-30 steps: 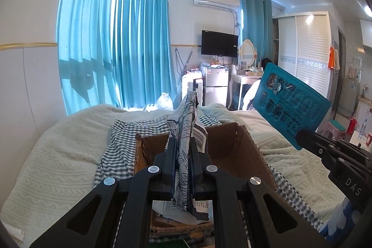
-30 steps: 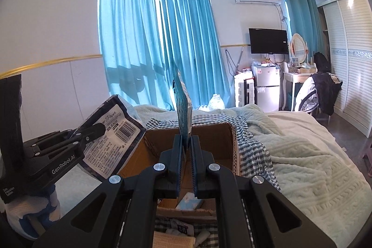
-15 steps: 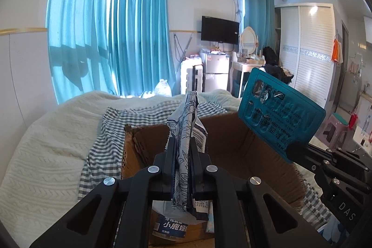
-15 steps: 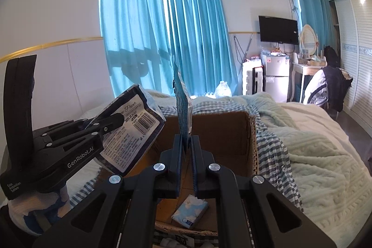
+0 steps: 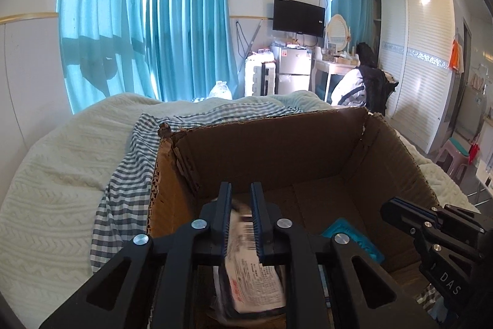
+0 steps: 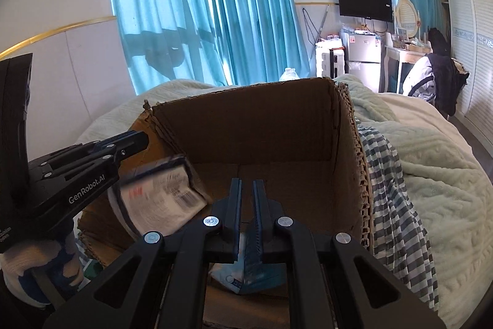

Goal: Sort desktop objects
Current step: 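Open both tools to release the snack bag and teal tray into the box, then grasp the green candy bag with the left tool while the right tool grasps the white bottle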

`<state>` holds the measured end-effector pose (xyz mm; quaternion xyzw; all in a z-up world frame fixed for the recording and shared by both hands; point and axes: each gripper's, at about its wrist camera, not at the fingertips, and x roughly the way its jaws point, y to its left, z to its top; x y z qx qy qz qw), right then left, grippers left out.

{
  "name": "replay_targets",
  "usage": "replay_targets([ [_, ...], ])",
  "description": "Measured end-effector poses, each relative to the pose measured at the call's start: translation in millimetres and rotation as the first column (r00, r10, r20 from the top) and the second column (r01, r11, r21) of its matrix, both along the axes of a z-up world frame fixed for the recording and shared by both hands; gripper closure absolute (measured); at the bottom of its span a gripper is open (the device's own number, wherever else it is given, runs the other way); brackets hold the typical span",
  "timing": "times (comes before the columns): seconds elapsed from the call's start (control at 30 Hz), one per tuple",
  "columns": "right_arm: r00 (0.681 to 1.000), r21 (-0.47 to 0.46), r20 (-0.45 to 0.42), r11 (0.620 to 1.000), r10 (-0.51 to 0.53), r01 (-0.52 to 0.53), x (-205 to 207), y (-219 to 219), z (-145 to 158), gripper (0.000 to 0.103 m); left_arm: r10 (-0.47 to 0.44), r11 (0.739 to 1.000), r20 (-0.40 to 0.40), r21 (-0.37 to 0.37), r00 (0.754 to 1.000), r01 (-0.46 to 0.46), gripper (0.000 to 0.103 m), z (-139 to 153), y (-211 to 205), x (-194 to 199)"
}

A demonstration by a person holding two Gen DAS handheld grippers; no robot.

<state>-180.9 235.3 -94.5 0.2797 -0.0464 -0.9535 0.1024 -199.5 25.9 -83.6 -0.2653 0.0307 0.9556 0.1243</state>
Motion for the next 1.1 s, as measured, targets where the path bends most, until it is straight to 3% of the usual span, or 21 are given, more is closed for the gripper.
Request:
replay_targets([
  [0.1, 1.000, 0.002, -0.008, 1.000, -0.010, 0.010, 2.5, 1.1, 2.4, 0.093, 0.008, 1.000, -0.006, 0.022, 1.000, -0.008, 0.062, 5.9, -4.5, 3.5],
  [0.13, 1.000, 0.002, -0.012, 1.000, -0.013, 0.013, 3.7, 1.9, 4.0, 0.092, 0.011, 0.999, -0.014, 0.034, 1.000, -0.011, 0.050, 9.7, -6.2, 6.6],
  [0.27, 0.998, -0.013, -0.058, 0.999, -0.032, 0.031, 16.0, 8.6, 17.4, 0.058, 0.017, 0.998, -0.046, 0.058, 0.999, -0.015, 0.037, 28.9, -8.9, 19.8],
  [0.3, 0.997, -0.017, -0.067, 0.999, -0.034, 0.033, 20.0, 9.4, 21.9, 0.054, 0.021, 0.998, -0.059, 0.058, 0.998, -0.018, 0.033, 35.4, -9.4, 24.5],
  [0.37, 0.994, -0.012, -0.095, 0.998, -0.056, 0.055, 29.9, 11.8, 32.7, 0.049, 0.035, 0.997, -0.086, 0.066, 0.996, -0.030, 0.011, 46.5, -10.9, 33.7],
  [0.43, 0.989, -0.018, -0.129, 0.997, -0.071, 0.070, 39.4, 14.4, 43.4, 0.034, 0.057, 0.995, -0.131, 0.091, 0.990, -0.045, 0.001, 60.3, -14.6, 47.4],
  [0.5, 0.976, -0.033, -0.188, 0.994, -0.112, 0.108, 54.4, 19.7, 55.2, 0.010, 0.069, 0.992, -0.163, 0.111, 0.984, -0.051, 0.000, 73.1, -17.9, 59.0],
  [0.63, 0.955, -0.053, -0.264, 0.991, -0.133, 0.123, 80.2, 23.2, 78.0, 0.003, 0.082, 0.993, -0.184, 0.095, 0.979, -0.065, 0.000, 93.8, -20.1, 77.6],
  [0.9, 0.928, -0.019, -0.334, 0.986, -0.164, 0.167, 126.8, 20.0, 111.1, 0.000, 0.149, 0.986, -0.262, 0.115, 0.953, -0.122, 0.000, 117.2, -30.2, 130.2],
  [1.1, 0.921, 0.006, -0.328, 0.974, -0.210, 0.224, 160.2, 24.4, 110.7, 0.000, 0.175, 0.982, -0.291, 0.117, 0.941, -0.147, 0.000, 124.6, -33.4, 160.0],
])
